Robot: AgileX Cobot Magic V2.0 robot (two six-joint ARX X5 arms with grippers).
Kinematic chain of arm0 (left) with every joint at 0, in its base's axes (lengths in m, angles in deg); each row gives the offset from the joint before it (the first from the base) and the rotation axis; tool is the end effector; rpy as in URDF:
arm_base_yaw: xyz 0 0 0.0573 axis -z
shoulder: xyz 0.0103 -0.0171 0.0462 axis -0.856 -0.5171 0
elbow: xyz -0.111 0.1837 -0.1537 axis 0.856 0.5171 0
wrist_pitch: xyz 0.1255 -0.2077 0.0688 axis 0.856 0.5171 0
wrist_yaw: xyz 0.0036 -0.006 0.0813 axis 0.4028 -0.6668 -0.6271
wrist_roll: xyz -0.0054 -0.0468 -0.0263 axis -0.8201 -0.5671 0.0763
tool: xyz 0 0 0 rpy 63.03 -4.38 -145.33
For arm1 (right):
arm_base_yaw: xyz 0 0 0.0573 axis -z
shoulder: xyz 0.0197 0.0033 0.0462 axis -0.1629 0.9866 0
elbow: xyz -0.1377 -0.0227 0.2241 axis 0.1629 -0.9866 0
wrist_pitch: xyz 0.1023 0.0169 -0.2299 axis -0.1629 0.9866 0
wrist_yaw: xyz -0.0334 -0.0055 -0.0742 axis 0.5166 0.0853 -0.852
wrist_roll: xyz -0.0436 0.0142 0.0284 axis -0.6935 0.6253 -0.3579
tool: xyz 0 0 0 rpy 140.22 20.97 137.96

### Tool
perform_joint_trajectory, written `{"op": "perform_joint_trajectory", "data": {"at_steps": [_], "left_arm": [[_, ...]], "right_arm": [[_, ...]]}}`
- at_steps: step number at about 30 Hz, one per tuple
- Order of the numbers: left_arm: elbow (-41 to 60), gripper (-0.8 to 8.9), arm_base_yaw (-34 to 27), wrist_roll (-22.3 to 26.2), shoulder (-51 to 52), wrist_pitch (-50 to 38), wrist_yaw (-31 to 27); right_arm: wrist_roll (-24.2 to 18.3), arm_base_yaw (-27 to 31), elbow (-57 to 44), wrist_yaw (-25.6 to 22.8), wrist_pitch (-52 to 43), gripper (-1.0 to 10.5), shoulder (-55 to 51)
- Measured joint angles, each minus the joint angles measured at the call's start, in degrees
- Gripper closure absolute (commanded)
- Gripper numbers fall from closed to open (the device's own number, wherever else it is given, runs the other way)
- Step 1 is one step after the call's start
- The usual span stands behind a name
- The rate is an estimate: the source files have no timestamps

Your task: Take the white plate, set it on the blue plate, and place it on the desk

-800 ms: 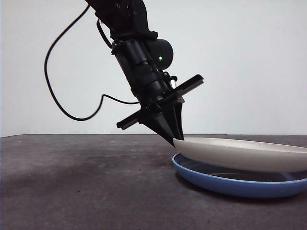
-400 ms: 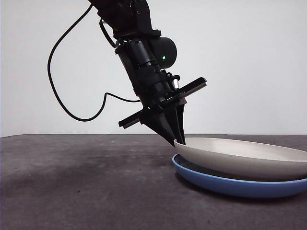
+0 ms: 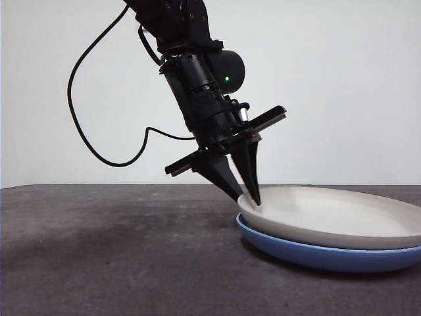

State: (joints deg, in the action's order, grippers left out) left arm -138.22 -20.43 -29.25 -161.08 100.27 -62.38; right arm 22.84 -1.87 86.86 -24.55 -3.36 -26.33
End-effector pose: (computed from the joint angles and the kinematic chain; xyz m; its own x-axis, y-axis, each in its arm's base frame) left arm 0.3479 -0.2900 0.1977 -0.0080 -0.4718 -0.8817 0.4163 0.8001 -0.4319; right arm 0.0432 0.0199 0.3784 0.6963 0.5258 -0.4885 -0.4278 0.8506 0.3058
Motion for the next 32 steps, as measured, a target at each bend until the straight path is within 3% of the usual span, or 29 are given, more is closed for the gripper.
{"op": "perform_joint_trajectory", "data": {"at_steps": [5, 12, 18, 27, 32], "left_arm": [[-0.04, 3.93, 0.0, 0.31, 0.0, 0.0, 0.04], [-0.04, 2.46, 0.0, 1.53, 0.0, 0.04, 0.04], [-3.21, 2.46, 0.0, 2.58, 0.0, 5.14, 0.02], [-18.73, 2.47, 0.0, 9.09, 0.37, 22.03, 0.02], [-19.8, 2.49, 0.0, 11.87, 4.9, 27.08, 0.0]], "right_arm": [[0.0, 0.0, 0.0, 0.0, 0.0, 4.0, 0.0], [0.0, 0.0, 0.0, 0.0, 0.0, 4.0, 0.0], [0.0, 0.0, 0.0, -0.02, 0.02, 4.0, 0.0], [0.02, 0.0, 0.0, -0.02, 0.0, 4.0, 0.0], [0.02, 0.0, 0.0, -0.09, 0.02, 4.0, 0.0]]}}
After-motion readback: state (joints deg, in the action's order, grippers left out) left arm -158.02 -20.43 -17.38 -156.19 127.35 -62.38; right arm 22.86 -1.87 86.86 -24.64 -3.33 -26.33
